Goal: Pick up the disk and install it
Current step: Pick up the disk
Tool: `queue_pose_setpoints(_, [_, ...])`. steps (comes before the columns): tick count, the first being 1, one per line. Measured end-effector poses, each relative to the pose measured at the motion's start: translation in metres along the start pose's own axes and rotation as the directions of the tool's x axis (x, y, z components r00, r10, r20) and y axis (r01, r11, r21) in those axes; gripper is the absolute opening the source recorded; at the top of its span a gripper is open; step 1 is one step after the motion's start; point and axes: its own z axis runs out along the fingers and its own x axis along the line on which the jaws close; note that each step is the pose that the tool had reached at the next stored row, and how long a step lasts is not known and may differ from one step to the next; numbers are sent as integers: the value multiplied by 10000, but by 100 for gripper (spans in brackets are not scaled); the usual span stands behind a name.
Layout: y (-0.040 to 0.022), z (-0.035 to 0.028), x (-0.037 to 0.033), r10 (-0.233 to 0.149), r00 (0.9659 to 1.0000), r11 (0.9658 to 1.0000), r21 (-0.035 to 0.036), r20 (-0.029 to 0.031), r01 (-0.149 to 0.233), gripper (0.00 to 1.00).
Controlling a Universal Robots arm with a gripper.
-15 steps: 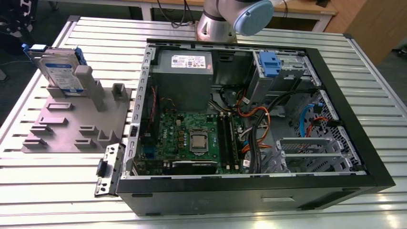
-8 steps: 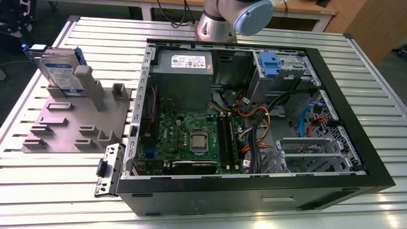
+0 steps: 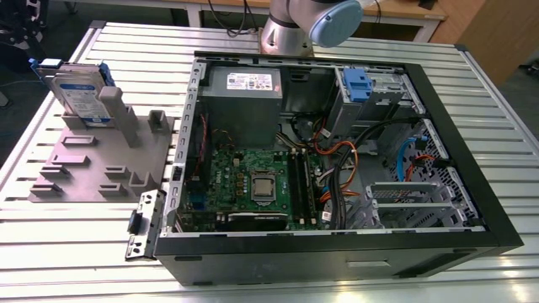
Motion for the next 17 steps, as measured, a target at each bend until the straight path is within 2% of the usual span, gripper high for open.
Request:
queue_pose_setpoints(6, [0,1,0,-108,9999,9999,0,-5,108,11])
queue_pose_setpoints(11, [0,0,0,-540,9985,9985,-3,-26,540,11])
queue_pose_setpoints(14, [0,0,0,-1011,9949,9949,-8,-49,1011,11])
queue_pose_setpoints(17, [0,1,0,-1497,9887,9887,-14,-73,1497,11])
